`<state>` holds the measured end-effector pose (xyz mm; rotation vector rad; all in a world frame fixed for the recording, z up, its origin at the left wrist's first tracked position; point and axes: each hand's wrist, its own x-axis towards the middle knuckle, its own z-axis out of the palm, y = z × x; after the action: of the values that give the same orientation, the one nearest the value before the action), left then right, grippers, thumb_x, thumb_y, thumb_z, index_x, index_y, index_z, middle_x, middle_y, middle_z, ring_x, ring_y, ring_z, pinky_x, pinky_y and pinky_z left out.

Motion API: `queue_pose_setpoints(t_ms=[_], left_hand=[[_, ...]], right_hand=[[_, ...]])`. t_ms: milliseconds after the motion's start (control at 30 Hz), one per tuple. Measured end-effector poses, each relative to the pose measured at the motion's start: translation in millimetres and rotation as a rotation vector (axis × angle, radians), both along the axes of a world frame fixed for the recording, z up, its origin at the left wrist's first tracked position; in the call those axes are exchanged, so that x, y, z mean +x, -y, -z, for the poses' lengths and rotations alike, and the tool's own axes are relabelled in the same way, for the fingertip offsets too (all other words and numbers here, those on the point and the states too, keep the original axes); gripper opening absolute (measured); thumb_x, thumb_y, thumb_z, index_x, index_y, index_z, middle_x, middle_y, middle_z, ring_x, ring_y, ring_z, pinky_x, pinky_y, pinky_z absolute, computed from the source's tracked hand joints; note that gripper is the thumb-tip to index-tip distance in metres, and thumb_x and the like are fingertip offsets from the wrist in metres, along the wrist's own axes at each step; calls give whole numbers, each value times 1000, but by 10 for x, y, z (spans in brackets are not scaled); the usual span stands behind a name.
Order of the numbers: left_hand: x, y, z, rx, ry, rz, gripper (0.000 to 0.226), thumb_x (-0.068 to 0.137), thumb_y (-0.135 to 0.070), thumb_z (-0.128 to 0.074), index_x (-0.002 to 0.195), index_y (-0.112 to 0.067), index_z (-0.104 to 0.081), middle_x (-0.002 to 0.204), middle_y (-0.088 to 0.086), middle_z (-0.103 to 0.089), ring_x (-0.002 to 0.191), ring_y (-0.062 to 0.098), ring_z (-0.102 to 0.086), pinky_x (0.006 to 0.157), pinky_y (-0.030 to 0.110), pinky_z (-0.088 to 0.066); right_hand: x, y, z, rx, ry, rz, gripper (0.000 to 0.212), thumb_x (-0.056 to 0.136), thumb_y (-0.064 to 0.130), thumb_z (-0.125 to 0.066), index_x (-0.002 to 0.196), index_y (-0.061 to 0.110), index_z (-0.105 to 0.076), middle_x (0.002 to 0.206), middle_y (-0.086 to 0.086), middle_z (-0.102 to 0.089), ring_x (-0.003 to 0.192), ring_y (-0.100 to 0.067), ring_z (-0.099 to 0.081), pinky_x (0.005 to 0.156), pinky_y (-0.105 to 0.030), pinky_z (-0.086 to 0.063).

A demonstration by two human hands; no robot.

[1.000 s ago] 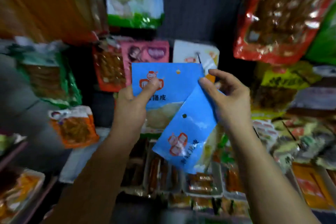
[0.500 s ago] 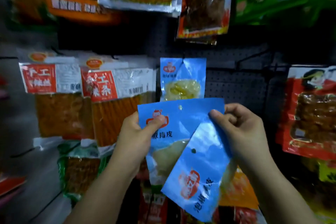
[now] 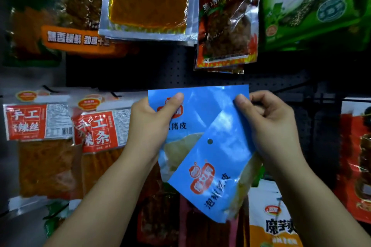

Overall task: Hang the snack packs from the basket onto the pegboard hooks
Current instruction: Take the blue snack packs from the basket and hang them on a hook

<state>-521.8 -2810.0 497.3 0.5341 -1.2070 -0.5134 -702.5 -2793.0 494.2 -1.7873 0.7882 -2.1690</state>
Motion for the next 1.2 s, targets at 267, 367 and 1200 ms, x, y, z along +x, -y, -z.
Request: queue_pose_setpoints(t_ms=[267, 367, 1200], left_hand=[[-10, 176, -160, -27, 52, -16, 12, 82, -21, -71, 70, -23, -69, 70, -7, -73, 68, 13, -72, 56, 28, -58], [-15, 240, -107, 2, 42, 9, 14, 81, -21, -72, 68, -23, -71, 73, -2, -74, 71, 18, -72, 59, 33, -59], [-101, 917, 245, 247, 147, -132, 5, 89, -24, -62, 86, -22, -59, 85, -6, -74, 77, 12, -71, 71, 32, -56]], right_hand=[[-28, 237, -87, 42, 16, -14, 25, 86, 36, -68, 65, 27, -57, 65, -41, -43, 64, -21, -46, 58, -36, -38], [-26, 322, -39, 53, 15, 13, 26, 86, 36, -67, 70, 18, -57, 60, -31, -42, 62, -21, -45, 58, -36, -38], [-195, 1098, -93, 220, -75, 326, 28, 87, 38, -63, 70, 19, -51, 55, 4, -47, 53, -11, -42, 55, -28, -32]])
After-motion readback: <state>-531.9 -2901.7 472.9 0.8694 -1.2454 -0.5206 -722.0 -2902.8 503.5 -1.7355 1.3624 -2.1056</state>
